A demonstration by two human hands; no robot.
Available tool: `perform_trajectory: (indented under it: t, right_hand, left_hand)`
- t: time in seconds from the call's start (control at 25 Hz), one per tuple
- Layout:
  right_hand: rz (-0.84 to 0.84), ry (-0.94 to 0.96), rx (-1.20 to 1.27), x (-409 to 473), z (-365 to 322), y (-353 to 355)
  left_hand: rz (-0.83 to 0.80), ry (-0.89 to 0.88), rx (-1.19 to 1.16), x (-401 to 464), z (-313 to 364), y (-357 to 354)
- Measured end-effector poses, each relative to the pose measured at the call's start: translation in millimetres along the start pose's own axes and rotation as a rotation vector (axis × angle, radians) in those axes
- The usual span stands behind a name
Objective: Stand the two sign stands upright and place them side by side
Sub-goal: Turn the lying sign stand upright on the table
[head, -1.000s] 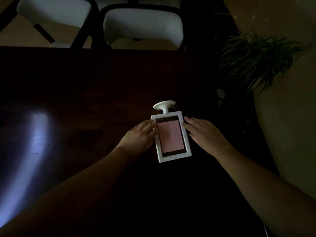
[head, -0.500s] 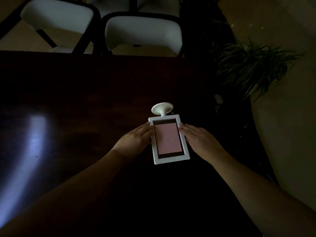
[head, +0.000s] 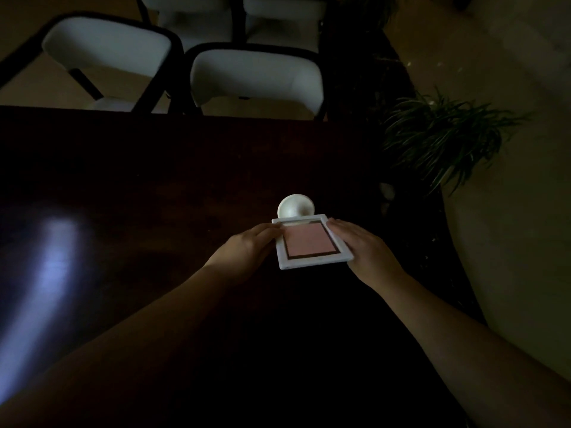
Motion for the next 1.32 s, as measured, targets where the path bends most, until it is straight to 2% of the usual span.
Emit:
perform_trajectory:
  t: [0.28,0.48,0.96,1.04,1.16,1.32]
  right_hand:
    - [0.156,-0.09,0.046,0.9,3.1,13.6]
    - [0.215,-0.167,0.089,4.2,15.4,15.0]
    - [0.199,-0.334,0.378,14.9,42.1,-6.3]
    - [0.165,-0.418,0.397,7.2,48.1,-21.2]
    - [0.081,-0.548,0.233,-4.1,53.0,-44.3]
    - [-0.14,-0.392,0.071,-5.2,27.8,-77.8]
  left_hand:
    - [0.089,0.062,-0.151,25.5,-0.4,20.5]
    - [0.066,0.144,-0.226,49.9,-8.4,19.4]
    - [0.101,0.313,-0.366,68.1,-20.5,-3.2]
    - [0.059,0.389,-0.278,57.2,-28.4,-20.1]
    - [-0.079,0.495,-0.066,36.4,-35.8,-51.9]
    - [-0.293,0.346,0.275,21.3,-24.8,-92.0]
Point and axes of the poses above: each hand's wrist, its own x-axis towards the middle knuckle, its own y-axis out of the back of the hand, z = x × y, the point moved 8 cm from there along x, towards the middle knuckle, and after that the axes turned 7 degrees about -z, right-handed, at the moved point
